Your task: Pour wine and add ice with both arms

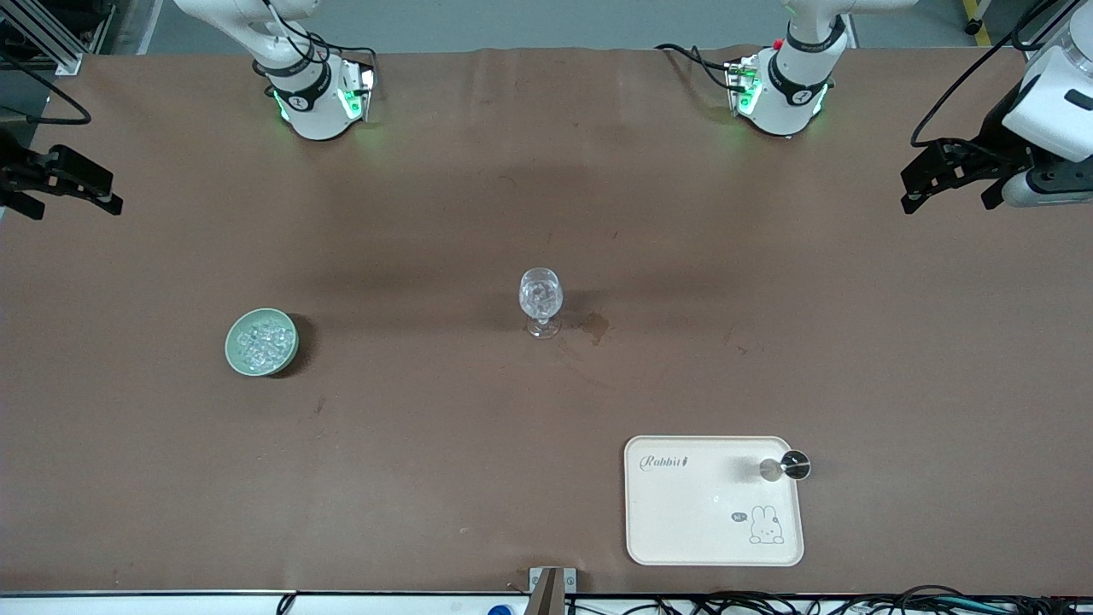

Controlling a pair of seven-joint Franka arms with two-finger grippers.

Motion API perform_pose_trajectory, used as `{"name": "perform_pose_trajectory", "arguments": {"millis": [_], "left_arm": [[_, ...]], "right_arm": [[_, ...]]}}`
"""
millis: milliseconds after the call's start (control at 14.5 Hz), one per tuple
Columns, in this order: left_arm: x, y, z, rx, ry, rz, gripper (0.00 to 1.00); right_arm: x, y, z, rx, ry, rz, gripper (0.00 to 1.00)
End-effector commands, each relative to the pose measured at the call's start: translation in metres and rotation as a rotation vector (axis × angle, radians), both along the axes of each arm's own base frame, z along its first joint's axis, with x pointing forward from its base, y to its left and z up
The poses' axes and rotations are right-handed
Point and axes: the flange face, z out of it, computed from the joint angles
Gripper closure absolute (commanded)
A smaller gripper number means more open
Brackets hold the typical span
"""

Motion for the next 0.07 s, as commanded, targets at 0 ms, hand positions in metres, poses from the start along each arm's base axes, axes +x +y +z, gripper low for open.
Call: {"name": "perform_pose_trajectory", "arguments": {"millis": [0], "left_arm": [[-0.0048, 0.0023, 0.0022, -0.006, -0.008, -0.029, 0.00]], "right_arm": [[-0.0028, 0.0014, 0.0001, 0.004, 0.005, 0.008, 0.02]]}}
